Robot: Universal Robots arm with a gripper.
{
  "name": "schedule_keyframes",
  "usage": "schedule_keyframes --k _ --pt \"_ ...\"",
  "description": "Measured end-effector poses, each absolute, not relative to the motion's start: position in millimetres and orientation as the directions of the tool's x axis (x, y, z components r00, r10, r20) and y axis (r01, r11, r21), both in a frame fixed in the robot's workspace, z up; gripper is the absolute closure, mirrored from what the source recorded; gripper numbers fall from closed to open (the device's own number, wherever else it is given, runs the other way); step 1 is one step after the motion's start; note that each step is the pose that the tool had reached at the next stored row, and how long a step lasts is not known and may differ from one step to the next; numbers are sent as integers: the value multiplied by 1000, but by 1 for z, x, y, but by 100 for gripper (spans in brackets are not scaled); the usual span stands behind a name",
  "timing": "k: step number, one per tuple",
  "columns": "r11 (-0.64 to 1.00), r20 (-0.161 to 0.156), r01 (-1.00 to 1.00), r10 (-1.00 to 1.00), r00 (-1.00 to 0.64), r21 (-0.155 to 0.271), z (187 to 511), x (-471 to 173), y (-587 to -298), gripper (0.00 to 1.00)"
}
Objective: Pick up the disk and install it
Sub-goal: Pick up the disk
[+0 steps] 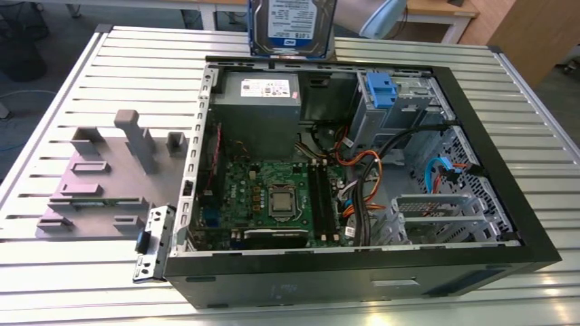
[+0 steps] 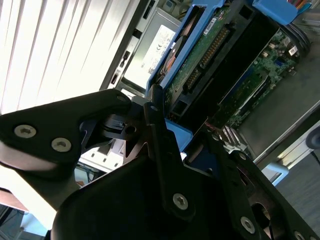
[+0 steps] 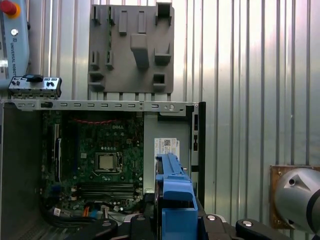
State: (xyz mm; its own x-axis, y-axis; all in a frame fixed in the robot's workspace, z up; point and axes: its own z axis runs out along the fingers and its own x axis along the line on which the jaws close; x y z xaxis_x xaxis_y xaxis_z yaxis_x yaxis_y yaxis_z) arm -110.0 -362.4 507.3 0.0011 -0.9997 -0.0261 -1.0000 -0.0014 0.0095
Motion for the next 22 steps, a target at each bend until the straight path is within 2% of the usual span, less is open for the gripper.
schedule_keyframes --k 22 --pt "-1 -26 -1000 -1000 1 9 507 -101 -362 63"
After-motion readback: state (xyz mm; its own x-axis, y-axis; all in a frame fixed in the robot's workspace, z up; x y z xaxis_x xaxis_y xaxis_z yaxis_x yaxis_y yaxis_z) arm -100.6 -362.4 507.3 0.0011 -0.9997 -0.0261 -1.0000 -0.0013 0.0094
